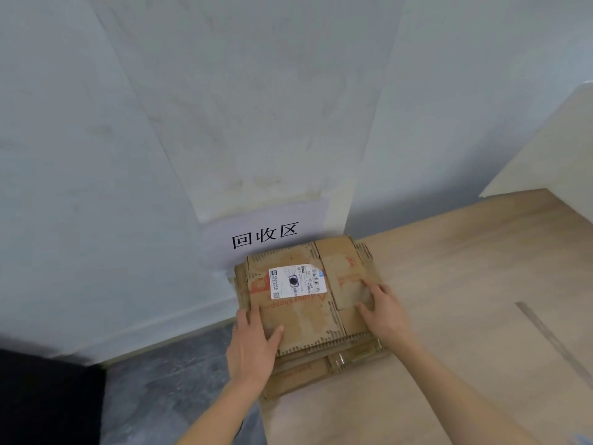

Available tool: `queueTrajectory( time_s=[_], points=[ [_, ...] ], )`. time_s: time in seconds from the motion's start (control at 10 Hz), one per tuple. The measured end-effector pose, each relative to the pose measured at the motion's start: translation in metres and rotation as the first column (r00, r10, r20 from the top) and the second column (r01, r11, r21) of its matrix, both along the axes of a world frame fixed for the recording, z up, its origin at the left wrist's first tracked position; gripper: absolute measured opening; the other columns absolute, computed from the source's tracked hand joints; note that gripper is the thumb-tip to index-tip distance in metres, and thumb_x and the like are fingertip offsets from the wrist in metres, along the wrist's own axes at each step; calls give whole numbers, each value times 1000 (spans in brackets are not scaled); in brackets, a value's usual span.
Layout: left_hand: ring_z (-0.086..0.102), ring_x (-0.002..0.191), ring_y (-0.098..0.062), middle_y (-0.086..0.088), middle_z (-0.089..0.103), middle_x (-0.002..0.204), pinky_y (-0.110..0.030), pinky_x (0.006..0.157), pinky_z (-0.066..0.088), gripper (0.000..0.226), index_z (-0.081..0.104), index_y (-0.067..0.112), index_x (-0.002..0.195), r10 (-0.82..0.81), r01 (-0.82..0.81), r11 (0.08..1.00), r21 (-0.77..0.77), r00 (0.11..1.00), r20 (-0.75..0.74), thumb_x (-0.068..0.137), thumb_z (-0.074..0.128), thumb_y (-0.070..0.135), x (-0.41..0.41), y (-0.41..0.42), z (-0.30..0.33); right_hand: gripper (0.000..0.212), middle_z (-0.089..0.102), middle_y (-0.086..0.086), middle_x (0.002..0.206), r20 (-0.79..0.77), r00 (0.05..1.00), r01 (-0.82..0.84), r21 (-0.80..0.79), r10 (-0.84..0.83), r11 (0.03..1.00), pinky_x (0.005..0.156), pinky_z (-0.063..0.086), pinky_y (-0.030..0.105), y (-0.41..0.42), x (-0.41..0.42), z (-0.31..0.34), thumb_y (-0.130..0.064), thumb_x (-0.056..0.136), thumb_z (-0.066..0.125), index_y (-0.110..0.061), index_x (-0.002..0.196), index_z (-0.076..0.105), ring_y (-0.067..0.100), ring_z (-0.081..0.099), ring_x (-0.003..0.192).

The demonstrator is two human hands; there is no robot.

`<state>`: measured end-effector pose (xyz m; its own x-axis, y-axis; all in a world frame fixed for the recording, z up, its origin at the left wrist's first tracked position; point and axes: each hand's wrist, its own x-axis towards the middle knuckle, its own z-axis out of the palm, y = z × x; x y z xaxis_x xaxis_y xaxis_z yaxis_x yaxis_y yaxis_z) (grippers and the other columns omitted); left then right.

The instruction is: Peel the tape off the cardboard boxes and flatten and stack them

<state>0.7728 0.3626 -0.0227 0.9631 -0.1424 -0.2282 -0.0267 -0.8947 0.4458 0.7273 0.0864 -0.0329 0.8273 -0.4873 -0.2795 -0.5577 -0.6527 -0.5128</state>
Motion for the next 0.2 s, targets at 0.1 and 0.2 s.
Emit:
queueTrajectory(
  time_s=[0.1, 0.2],
  points=[
    [51, 123, -16, 3, 39, 142, -32, 86, 53, 73, 32, 25, 151, -57, 55, 994, 93, 998, 25, 94, 52, 64, -1, 4, 12, 65, 47, 0, 146, 7, 1000, -28, -80, 29, 996, 101, 49, 39, 8, -5, 18, -34, 96, 62, -27, 155, 37, 25, 50, 130],
    [48, 127, -16, 4, 44, 145, -34, 98, 47, 65, 40, 24, 147, -130, 117, 988, 104, 985, 117, 95, 52, 61, -6, 11, 29, 67, 41, -5, 152, 10, 996, -88, -150, 90, 985, 95, 49, 36, 19, -13, 41, -33, 94, 61, -34, 155, 33, 22, 47, 133]
  ],
)
